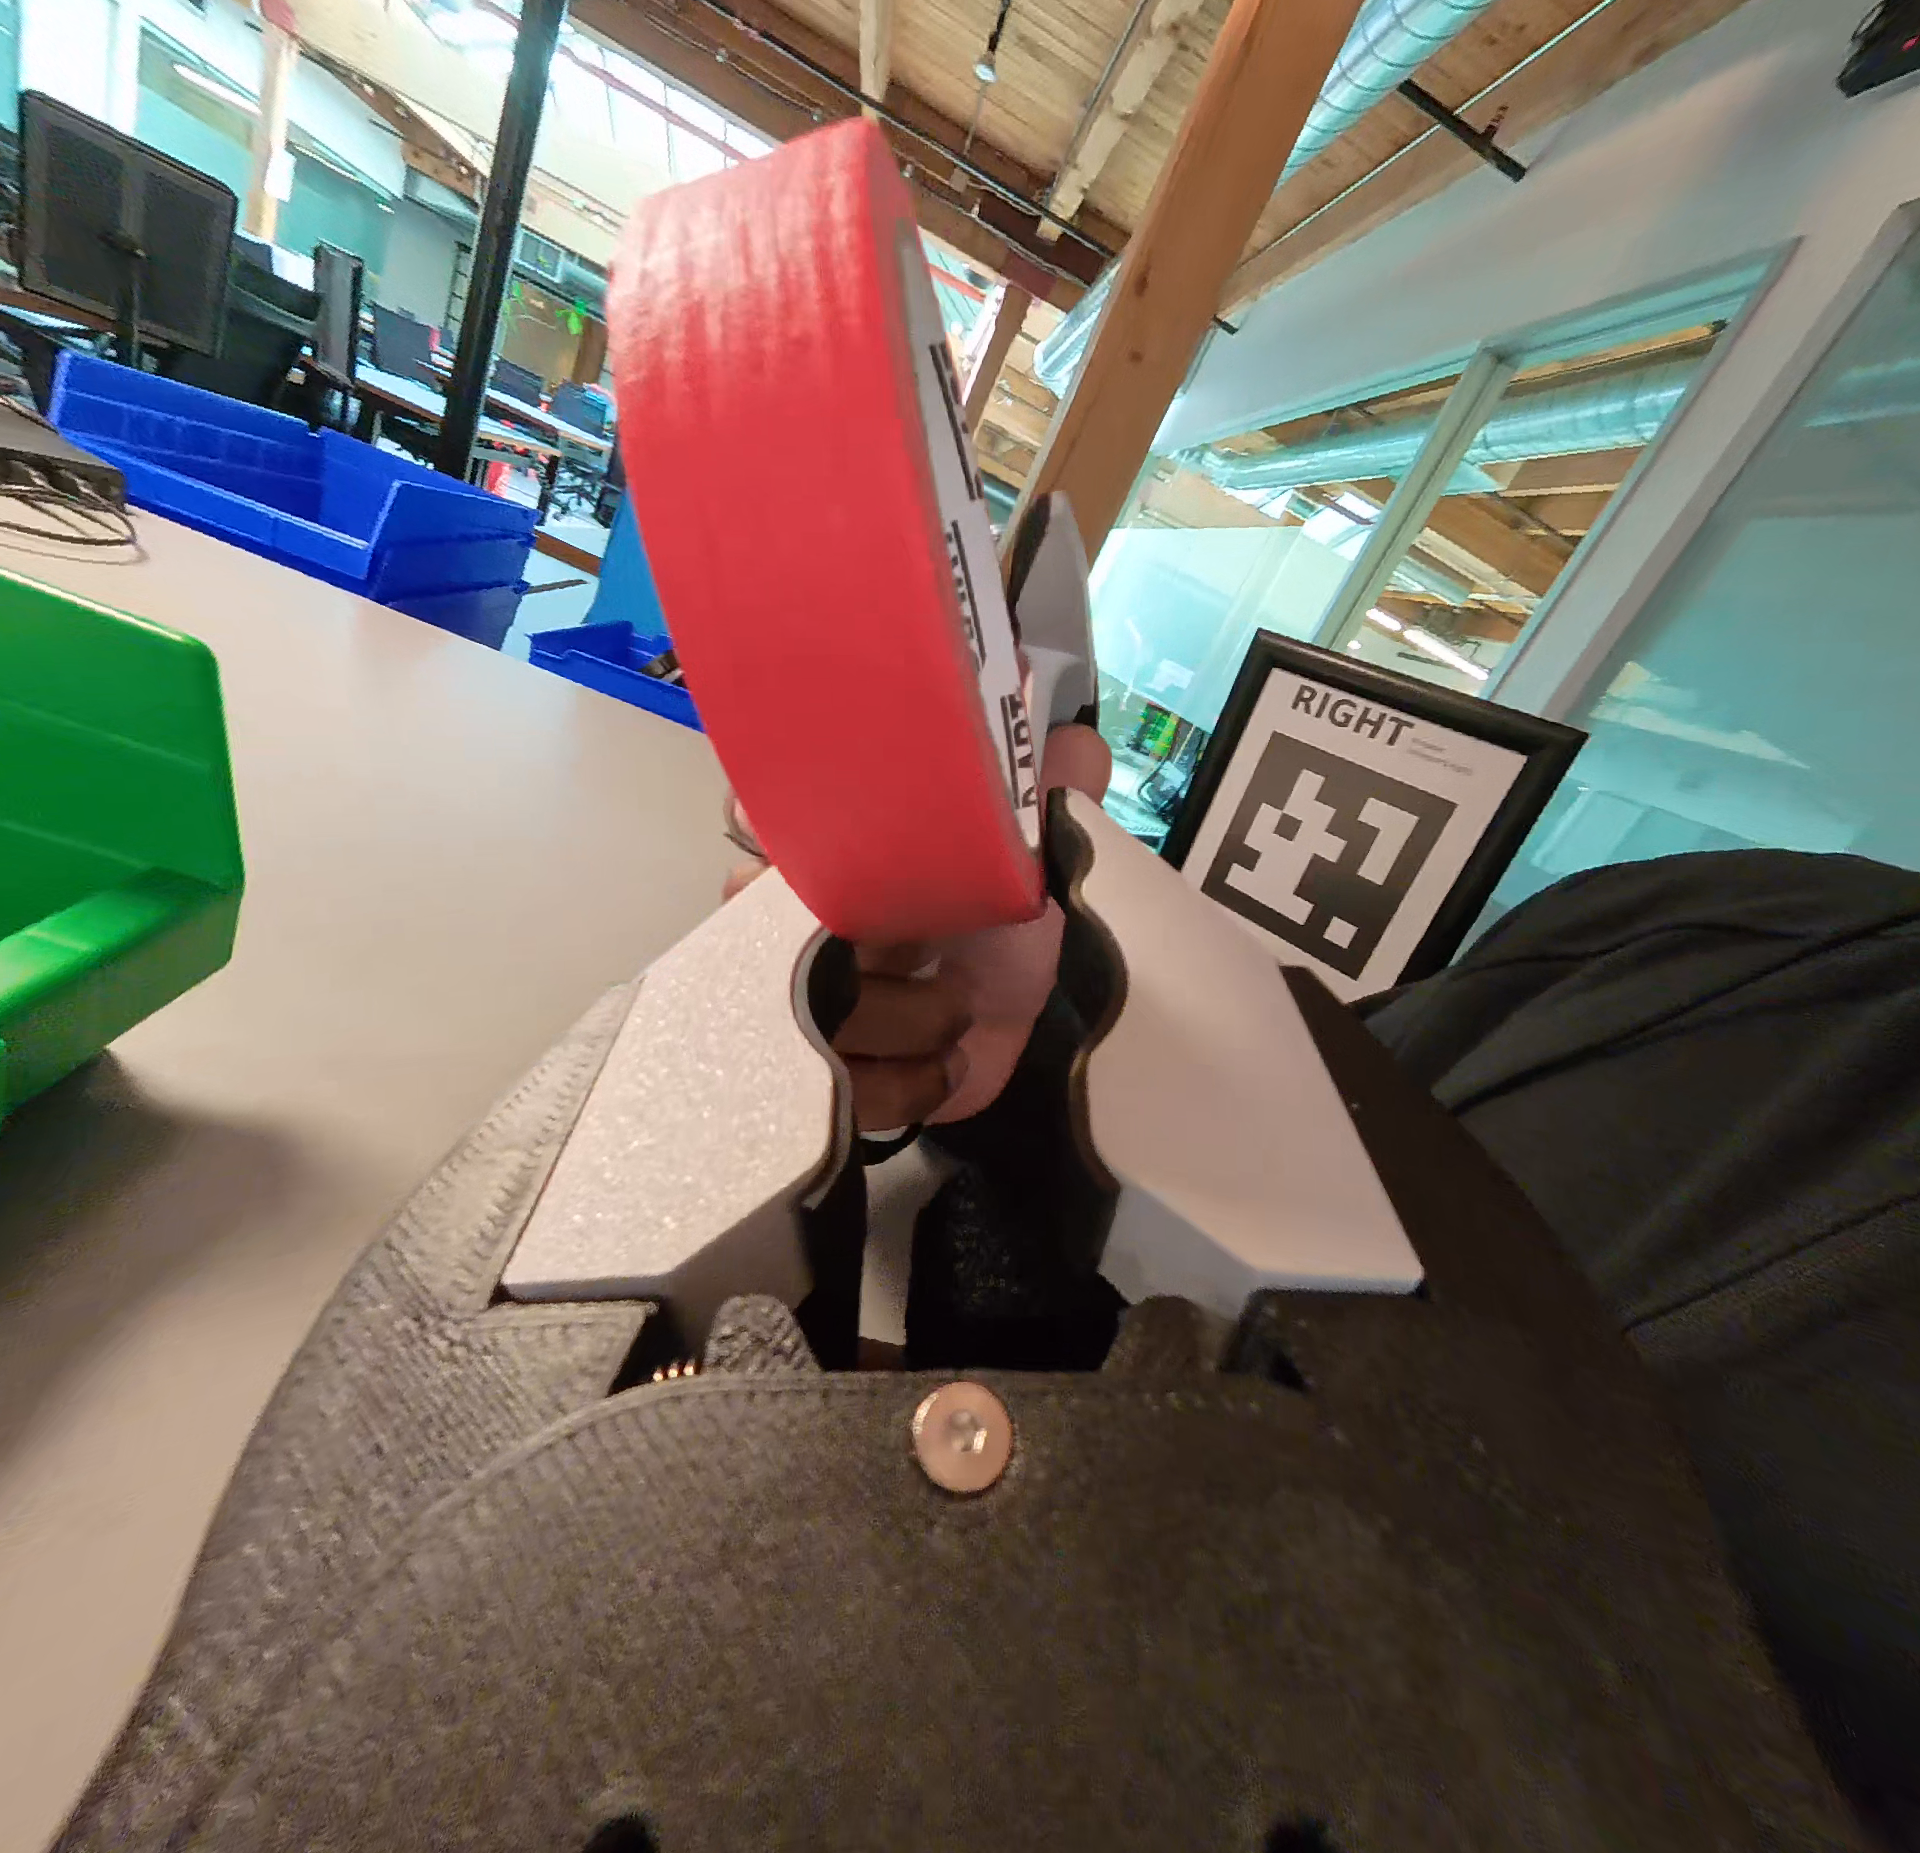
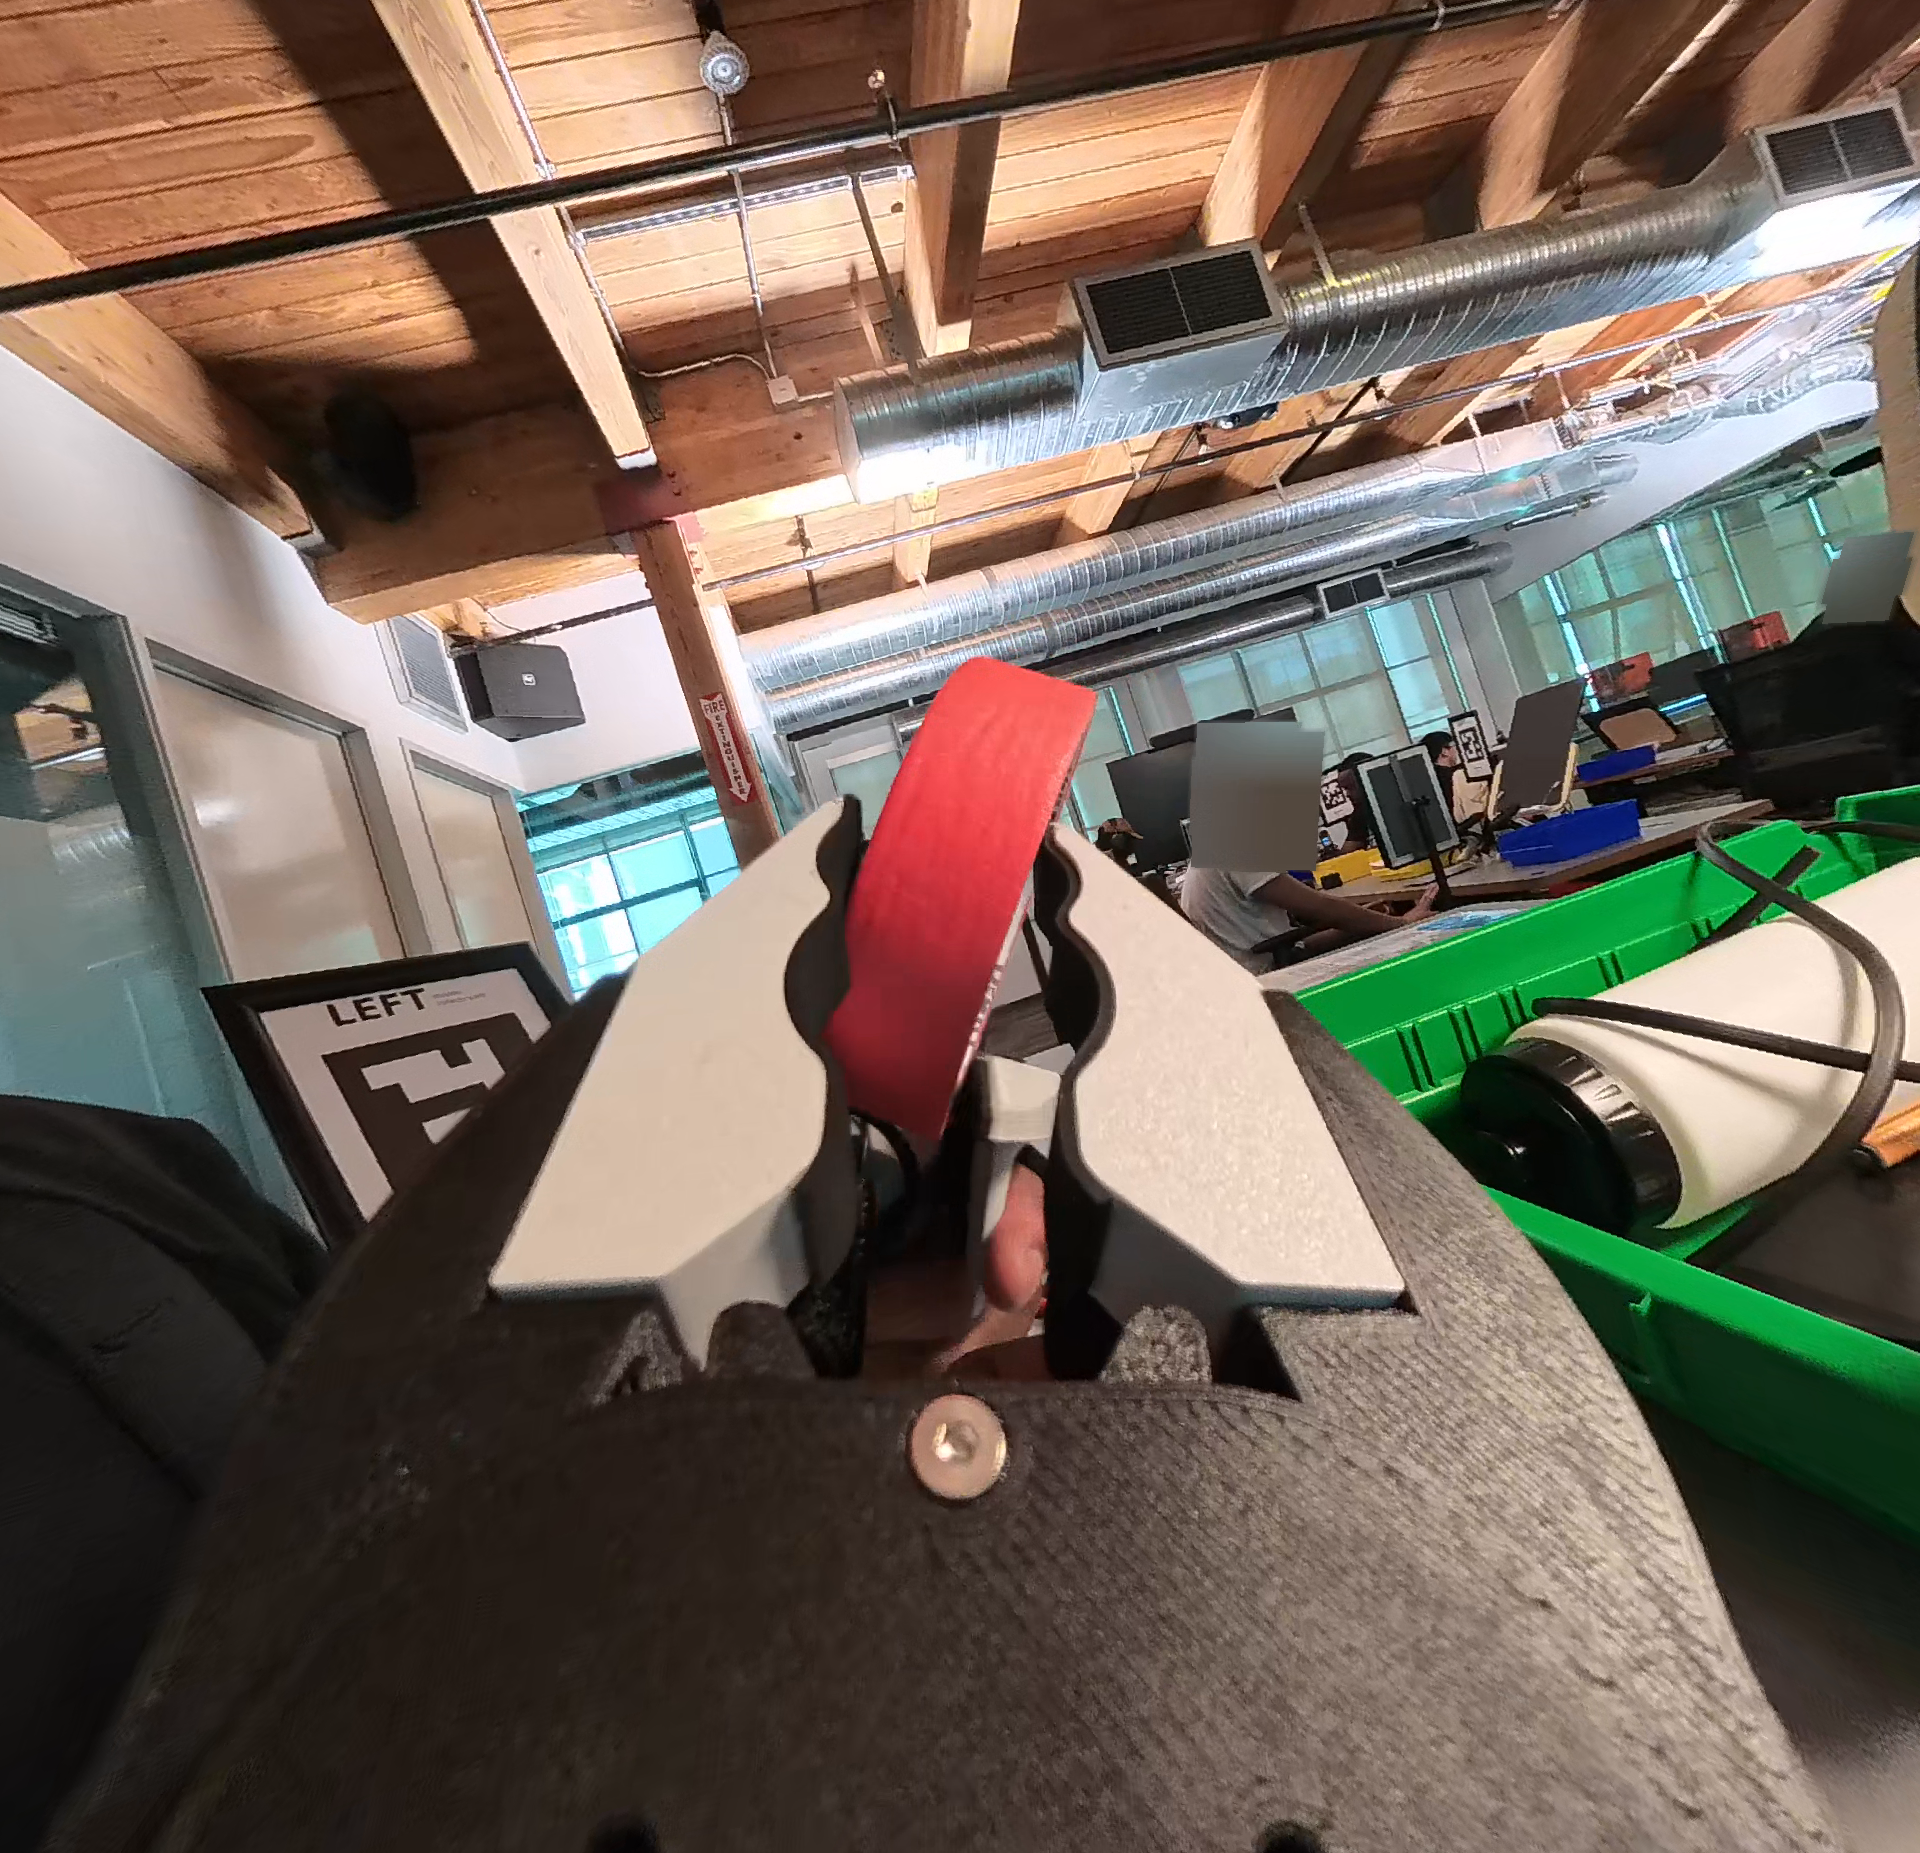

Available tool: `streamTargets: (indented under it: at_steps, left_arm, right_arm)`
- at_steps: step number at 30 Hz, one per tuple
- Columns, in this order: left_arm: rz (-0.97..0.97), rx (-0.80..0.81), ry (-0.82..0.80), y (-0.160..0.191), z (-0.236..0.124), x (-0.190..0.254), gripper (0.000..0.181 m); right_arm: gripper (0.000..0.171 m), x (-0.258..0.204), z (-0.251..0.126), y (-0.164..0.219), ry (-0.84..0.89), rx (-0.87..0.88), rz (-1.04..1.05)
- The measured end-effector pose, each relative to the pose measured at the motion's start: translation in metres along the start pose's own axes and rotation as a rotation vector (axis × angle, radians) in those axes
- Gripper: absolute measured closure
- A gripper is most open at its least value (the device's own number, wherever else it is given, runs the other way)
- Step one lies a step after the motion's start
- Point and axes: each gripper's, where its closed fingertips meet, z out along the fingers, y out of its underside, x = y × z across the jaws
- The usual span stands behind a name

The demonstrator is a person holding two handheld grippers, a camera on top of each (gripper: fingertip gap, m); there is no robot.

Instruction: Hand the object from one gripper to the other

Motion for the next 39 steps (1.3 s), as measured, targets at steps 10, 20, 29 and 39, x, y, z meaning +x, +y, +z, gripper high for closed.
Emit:
streamTargets:
  at_steps: [10,20,29,39]
  left_arm:
    - [0.109,0.087,-0.036,-0.017,-0.007,0.000,0.152]
    - [0.151,0.166,-0.055,-0.030,-0.013,0.002,0.152]
    - [0.124,0.209,-0.090,-0.038,-0.017,-0.005,0.148]
    - [0.146,0.270,-0.112,-0.048,-0.023,-0.005,0.150]
  right_arm:
    - [0.136,-0.001,0.004,0.011,0.004,-0.060,-0.008]
    - [0.142,-0.005,0.006,0.019,-0.019,-0.104,-0.006]
    - [0.142,0.002,0.002,0.010,0.033,-0.068,-0.062]
    - [0.138,0.010,0.001,0.009,0.099,-0.069,-0.113]
